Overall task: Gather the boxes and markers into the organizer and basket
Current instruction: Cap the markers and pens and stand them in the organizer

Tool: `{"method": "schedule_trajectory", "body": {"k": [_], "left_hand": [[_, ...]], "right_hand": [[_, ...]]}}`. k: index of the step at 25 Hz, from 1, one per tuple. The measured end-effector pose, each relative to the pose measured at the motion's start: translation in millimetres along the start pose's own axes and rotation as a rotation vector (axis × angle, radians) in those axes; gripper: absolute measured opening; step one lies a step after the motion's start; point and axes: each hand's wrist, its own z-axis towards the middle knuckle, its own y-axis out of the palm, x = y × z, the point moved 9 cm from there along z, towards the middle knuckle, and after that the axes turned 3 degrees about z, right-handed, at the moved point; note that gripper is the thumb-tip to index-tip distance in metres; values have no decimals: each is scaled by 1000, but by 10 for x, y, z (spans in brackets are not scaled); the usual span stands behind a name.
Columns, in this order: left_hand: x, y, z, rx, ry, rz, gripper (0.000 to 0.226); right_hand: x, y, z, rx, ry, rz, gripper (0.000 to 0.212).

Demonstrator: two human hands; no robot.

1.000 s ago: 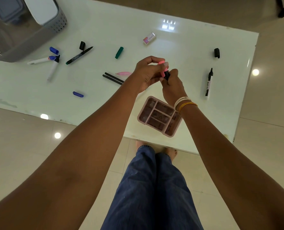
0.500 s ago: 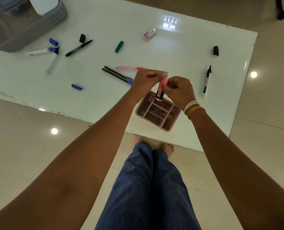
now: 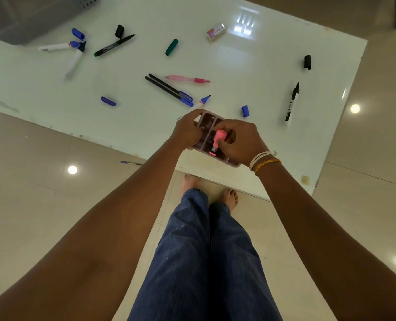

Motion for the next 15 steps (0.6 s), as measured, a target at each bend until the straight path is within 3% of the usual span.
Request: {"method": "schedule_trajectory", "body": {"k": [8,15], "left_hand": [[-297,49,-110,129,-123,-170,42],[-403,87,-166,78,-156,-397,48]], "right_hand": [[83,304,4,-83,-10,-325,19],[56,315,38,-112,-99,-329,21]]}}
